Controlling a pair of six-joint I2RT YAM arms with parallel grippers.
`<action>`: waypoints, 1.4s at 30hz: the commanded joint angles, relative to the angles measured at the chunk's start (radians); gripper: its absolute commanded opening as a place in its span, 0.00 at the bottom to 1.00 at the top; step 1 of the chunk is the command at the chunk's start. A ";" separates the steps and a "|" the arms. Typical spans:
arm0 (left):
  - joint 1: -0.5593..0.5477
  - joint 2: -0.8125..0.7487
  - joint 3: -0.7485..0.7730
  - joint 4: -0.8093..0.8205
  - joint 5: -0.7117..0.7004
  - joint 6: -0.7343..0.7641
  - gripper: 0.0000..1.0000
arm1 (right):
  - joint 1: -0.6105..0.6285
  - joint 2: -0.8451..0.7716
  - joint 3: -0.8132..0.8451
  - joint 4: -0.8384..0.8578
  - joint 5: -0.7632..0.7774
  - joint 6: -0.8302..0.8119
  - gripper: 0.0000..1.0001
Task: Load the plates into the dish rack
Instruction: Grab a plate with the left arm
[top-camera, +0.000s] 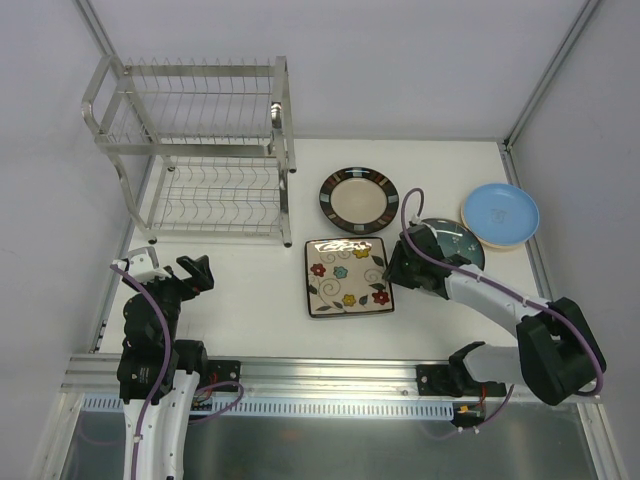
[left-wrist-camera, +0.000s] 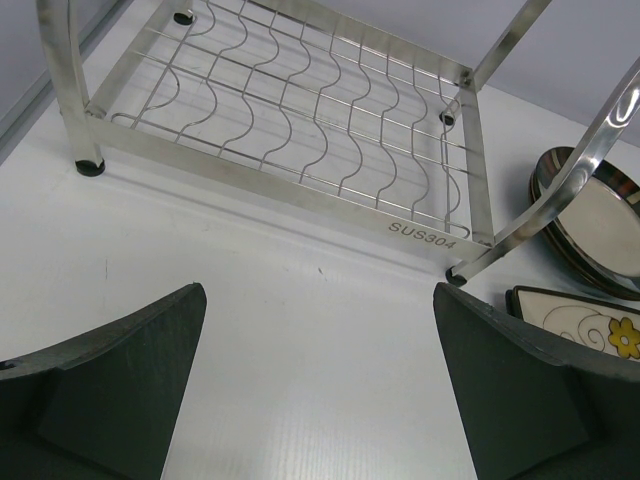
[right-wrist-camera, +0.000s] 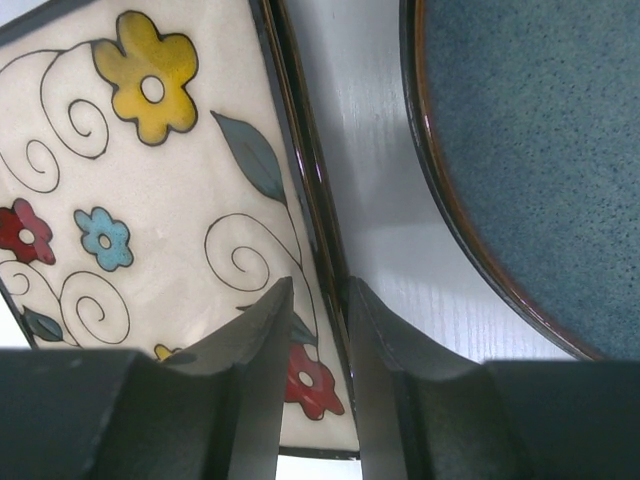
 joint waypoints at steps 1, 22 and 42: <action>-0.001 -0.050 0.017 0.024 0.010 0.006 0.99 | 0.022 0.008 0.022 -0.023 -0.009 -0.014 0.32; -0.001 0.074 0.055 0.025 0.311 -0.108 0.99 | 0.079 -0.017 0.102 -0.076 -0.042 -0.075 0.32; -0.096 0.442 0.065 0.022 0.626 -0.335 0.99 | 0.080 0.006 -0.052 0.100 -0.122 0.098 0.39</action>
